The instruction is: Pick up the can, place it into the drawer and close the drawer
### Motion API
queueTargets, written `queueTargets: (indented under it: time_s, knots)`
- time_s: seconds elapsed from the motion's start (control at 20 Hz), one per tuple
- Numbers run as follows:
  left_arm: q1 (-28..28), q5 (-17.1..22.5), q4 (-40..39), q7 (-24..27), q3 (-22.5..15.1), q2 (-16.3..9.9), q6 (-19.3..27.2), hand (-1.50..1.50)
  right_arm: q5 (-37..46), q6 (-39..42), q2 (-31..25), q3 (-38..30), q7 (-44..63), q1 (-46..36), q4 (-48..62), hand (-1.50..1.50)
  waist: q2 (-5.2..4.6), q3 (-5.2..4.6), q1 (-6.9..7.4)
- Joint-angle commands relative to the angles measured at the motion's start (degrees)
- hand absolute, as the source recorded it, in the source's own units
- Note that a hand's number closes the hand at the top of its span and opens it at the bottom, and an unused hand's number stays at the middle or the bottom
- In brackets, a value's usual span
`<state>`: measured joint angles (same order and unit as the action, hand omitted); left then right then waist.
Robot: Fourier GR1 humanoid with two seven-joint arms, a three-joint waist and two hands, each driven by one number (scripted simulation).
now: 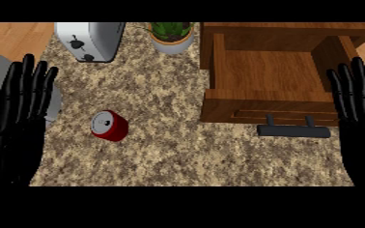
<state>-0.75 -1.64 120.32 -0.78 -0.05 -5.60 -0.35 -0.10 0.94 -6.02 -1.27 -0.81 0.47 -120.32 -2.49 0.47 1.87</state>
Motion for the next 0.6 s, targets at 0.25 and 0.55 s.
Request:
queueTargets:
  time_s: [0.25,0.55]
  knots:
    - [-1.2,23.2,0.5,4.4,-13.0,-5.8,-27.6,-1.50,1.2,-0.6,0.9,1.4,-0.7,-1.4,0.2,-1.50,2.49,-0.83,-3.60]
    - [6.8,32.7,-8.6,0.9,-1.0,-24.2,-42.9,-1.50,2.0,-3.4,1.9,0.8,11.4,5.4,1.8,-1.50,2.44,-0.59,-1.93]
